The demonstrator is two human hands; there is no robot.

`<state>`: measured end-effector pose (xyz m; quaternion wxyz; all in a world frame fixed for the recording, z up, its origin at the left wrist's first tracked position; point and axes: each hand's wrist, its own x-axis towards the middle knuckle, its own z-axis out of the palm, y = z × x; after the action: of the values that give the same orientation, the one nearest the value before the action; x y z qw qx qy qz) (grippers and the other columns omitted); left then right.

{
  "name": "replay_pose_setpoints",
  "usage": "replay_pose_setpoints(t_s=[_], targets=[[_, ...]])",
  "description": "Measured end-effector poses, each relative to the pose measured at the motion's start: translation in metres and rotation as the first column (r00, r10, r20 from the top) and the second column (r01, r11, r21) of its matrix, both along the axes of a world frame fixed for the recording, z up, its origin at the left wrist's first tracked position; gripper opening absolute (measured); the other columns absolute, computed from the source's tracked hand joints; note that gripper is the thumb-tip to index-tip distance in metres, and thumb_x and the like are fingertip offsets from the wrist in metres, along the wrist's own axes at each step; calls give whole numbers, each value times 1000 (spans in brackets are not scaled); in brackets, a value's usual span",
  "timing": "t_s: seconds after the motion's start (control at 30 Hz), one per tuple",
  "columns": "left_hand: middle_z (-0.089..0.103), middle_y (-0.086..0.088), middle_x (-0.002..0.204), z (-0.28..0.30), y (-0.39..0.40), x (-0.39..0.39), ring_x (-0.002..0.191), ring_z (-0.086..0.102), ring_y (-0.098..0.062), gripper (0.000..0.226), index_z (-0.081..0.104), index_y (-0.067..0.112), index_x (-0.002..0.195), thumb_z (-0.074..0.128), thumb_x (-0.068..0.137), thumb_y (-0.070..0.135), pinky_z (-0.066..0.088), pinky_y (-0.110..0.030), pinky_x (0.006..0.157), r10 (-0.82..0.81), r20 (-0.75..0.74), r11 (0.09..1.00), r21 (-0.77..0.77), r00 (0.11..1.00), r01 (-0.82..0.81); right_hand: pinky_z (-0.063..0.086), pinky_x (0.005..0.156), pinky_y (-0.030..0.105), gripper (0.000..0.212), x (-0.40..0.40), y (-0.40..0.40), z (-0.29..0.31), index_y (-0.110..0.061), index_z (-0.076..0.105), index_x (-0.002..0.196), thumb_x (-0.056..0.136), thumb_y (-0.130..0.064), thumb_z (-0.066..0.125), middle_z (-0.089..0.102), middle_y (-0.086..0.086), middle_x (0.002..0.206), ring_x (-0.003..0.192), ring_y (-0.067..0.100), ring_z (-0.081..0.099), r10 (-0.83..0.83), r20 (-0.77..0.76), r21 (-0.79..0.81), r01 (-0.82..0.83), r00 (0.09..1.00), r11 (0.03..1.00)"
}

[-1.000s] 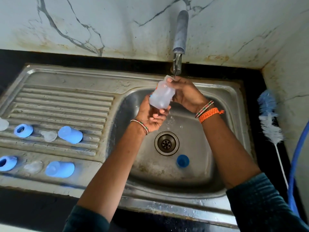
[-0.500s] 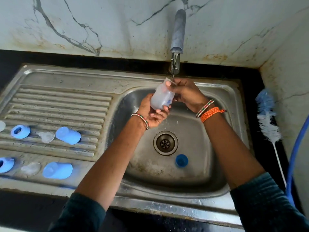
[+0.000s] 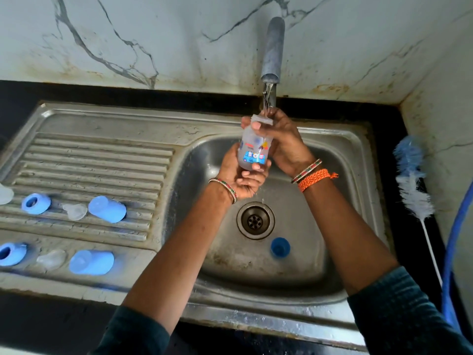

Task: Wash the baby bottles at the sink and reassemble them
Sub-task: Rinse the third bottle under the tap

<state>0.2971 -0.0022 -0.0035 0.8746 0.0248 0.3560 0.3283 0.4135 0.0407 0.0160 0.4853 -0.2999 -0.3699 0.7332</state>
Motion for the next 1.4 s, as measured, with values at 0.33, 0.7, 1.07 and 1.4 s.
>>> replay_pose_setpoints(t_s=[0.33,0.7,1.07,1.4], targets=[[54,0,46,-25,-8,33,33,44,-6,53,57,11,69,39,91,56,35,-12,33,414,-341,909,210,844,-361,45,62,29,28,-26,0,-9,-13,53,71,91,-32,59,59,5,76,65,18,52,-315,663,-67,473,679,879],[47,-9,52,0,18,-6,29,38,-8,56,51,2,77,32,90,52,26,-12,24,147,-172,982,-90,974,-165,45,94,38,27,-3,-13,-8,-5,47,124,97,-3,45,57,12,111,103,21,54,-72,424,122,21,903,992],[61,-4,66,8,13,24,58,54,-13,28,59,10,84,50,92,36,45,-21,48,335,-331,940,181,882,-289,40,62,30,28,-7,-10,-9,-10,73,89,93,-34,58,70,13,77,65,16,59,-643,675,475,453,362,754],[49,-10,57,-30,29,-24,26,27,-7,50,55,9,73,37,88,53,19,-9,29,334,-513,924,342,791,-169,47,94,24,51,18,-9,8,-1,59,124,77,19,55,55,17,132,114,19,55,-37,801,268,-302,597,915]])
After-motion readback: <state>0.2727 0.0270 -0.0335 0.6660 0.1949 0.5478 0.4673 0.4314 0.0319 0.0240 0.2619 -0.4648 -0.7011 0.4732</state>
